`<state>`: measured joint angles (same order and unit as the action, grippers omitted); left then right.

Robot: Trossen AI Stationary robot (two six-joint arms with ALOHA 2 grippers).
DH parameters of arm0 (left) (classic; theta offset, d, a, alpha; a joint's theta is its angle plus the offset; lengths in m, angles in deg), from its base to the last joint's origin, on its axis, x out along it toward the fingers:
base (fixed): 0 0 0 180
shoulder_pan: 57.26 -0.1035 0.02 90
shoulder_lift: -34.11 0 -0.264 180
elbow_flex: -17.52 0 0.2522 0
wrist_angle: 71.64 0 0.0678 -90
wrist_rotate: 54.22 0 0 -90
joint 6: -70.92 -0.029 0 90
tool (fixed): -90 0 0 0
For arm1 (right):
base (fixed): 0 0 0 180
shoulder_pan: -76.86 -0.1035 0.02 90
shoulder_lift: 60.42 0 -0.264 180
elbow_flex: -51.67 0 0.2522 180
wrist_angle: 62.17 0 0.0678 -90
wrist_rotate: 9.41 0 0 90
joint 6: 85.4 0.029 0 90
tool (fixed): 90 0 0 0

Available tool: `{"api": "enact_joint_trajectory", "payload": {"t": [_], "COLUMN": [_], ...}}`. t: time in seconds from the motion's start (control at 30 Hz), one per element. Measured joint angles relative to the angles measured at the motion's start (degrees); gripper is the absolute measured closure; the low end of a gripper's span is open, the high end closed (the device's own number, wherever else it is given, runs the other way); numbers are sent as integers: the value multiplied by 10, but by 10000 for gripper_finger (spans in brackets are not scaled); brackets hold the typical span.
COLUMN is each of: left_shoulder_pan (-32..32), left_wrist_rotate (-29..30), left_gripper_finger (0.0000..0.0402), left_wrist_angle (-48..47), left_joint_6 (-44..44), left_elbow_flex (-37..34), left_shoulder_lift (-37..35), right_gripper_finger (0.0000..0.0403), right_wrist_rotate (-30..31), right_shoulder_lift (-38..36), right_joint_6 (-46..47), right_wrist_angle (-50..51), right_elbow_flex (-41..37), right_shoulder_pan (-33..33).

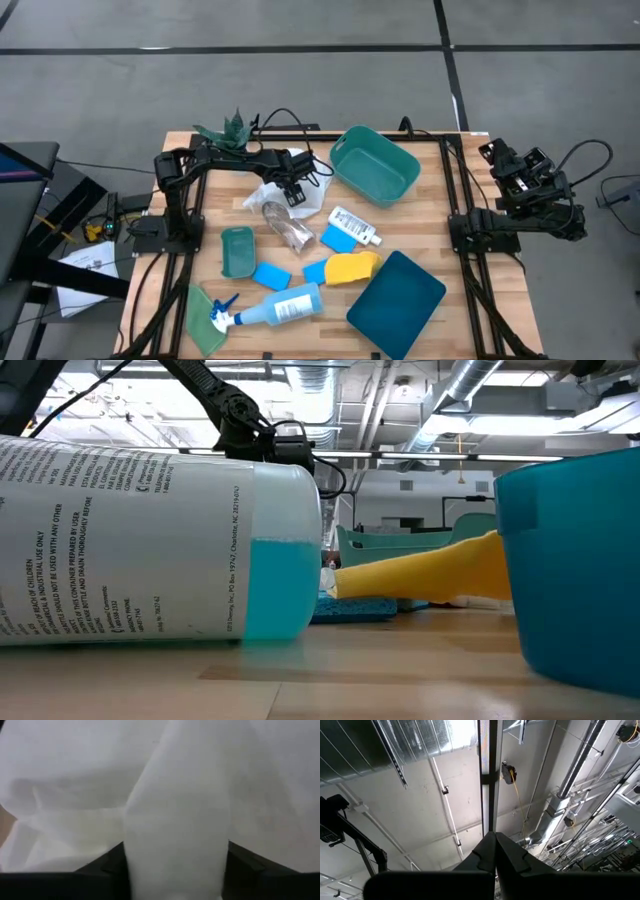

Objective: Pick & Place Kitchen Items
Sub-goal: Put the white towel into the big green bin

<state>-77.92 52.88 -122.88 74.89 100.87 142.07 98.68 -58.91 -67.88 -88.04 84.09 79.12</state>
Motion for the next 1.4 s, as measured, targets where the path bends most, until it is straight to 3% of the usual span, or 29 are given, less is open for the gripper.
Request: {"api": "enact_joint_trajectory", "payload": {"t": [0.13, 0.4, 0.77, 0.97, 1.13, 1.4], "left_shoulder_pan": [0, 1, 13, 33, 77, 158], "left_wrist_rotate": [-1, -66, -128, -169, -211, -242], "left_gripper_finger": [270, 392, 399, 400, 399, 400], "left_wrist_angle": [0, -14, -27, -29, -23, -20], "left_joint_6": [0, 1, -3, -8, -53, -50], "left_elbow_flex": [0, -1, -1, 0, 0, 0], "left_shoulder_lift": [0, -9, -156, -240, -287, -331], "right_gripper_finger": [403, 403, 403, 403, 403, 403], "right_wrist_rotate": [0, 0, 28, 12, -13, -17], "right_shoulder_lift": [0, 0, 0, 0, 0, 32], "right_joint_6": [0, -1, 1, 13, 24, 53], "right_wrist_angle": [0, 0, 0, 0, 4, 23], "right_elbow_flex": [0, 0, 0, 0, 0, 6], "right_shoulder_pan": [0, 0, 0, 0, 0, 0]}}
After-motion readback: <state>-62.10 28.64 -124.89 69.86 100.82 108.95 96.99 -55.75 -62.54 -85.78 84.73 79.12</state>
